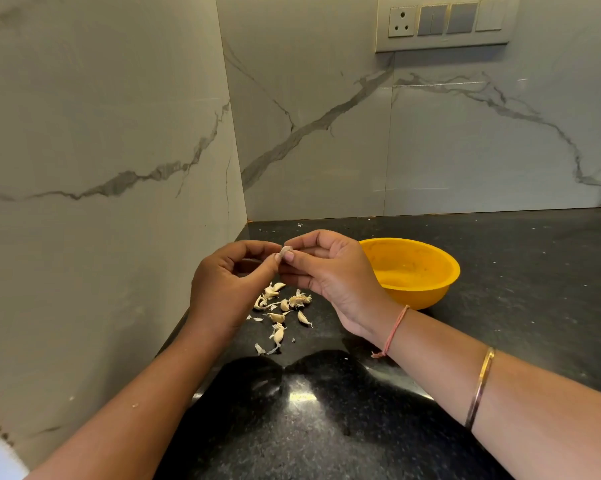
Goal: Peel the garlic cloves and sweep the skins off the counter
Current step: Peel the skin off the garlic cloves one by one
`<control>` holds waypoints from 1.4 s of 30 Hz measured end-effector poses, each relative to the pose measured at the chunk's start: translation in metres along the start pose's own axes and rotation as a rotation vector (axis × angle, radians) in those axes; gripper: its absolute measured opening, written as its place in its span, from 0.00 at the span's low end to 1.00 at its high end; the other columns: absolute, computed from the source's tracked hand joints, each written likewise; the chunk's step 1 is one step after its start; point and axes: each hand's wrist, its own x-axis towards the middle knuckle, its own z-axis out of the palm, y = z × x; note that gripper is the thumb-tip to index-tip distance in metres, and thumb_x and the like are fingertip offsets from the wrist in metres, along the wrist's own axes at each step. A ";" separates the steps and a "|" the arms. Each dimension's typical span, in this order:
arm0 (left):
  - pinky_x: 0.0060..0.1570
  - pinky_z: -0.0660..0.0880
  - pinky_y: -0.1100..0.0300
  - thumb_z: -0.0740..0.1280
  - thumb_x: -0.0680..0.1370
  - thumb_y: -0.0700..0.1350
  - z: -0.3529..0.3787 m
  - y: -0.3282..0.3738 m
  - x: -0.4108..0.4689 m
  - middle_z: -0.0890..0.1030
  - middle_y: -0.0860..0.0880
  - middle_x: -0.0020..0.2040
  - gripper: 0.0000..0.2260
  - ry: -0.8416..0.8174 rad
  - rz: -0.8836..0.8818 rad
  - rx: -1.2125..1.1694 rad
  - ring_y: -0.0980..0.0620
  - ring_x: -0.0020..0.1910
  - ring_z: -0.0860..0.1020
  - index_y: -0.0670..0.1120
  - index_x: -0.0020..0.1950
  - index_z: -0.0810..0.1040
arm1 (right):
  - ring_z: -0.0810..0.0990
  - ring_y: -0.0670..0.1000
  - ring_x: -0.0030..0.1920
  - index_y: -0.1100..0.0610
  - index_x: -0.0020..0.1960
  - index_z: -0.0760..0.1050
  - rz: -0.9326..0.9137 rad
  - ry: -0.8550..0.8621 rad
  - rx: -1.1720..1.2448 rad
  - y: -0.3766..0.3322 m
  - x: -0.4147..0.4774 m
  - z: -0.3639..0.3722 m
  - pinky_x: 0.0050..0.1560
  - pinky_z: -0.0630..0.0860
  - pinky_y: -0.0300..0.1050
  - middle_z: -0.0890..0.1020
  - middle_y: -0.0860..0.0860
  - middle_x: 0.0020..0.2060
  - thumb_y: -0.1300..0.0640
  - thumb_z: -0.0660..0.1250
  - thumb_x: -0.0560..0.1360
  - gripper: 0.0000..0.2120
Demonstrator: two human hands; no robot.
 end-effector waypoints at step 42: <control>0.47 0.79 0.50 0.69 0.74 0.41 0.002 -0.005 0.005 0.81 0.56 0.29 0.07 0.026 -0.162 0.000 0.60 0.30 0.78 0.51 0.38 0.80 | 0.82 0.48 0.40 0.62 0.53 0.77 0.028 -0.020 -0.128 0.005 0.002 0.001 0.41 0.80 0.40 0.81 0.57 0.43 0.69 0.66 0.74 0.09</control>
